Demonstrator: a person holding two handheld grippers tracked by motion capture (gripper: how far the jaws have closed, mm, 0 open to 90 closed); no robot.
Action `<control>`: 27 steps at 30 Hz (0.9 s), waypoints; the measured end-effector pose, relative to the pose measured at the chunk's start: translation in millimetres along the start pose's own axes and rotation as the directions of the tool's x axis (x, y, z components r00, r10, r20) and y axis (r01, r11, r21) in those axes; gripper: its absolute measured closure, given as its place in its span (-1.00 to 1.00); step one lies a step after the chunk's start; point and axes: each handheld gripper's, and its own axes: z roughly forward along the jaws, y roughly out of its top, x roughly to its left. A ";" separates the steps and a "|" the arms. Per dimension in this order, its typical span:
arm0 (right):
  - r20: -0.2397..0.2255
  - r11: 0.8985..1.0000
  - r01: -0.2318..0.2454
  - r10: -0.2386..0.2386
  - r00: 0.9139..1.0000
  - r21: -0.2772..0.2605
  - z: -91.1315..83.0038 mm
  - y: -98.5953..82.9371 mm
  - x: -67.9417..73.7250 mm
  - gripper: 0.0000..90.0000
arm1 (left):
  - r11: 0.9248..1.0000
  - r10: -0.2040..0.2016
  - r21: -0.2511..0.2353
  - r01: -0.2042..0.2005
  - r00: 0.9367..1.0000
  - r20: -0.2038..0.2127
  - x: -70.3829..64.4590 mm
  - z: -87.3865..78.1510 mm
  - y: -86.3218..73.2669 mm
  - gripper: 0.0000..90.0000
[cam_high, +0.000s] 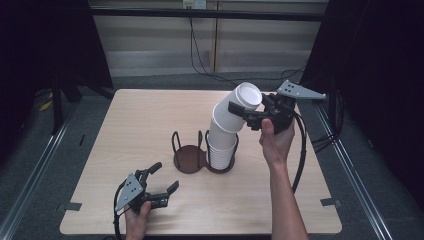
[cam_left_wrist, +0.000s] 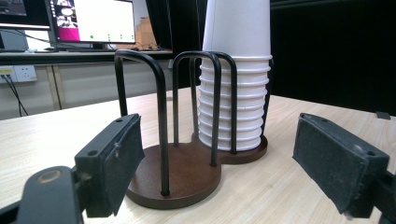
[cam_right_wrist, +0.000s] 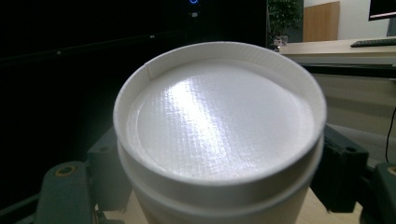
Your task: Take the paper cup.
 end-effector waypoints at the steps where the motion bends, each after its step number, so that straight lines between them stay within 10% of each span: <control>1: -0.005 1.000 -0.001 0.001 1.000 -0.004 -1.2 -0.4 0.1 -0.52 | 1.000 0.000 0.000 0.000 1.000 0.000 0.0 0.0 0.0 -0.65; 27: 0.023 1.000 -0.003 0.003 1.000 0.004 -48.2 -11.7 8.7 -0.52 | 1.000 -0.003 0.002 0.003 1.000 0.002 -0.1 0.1 0.2 -0.65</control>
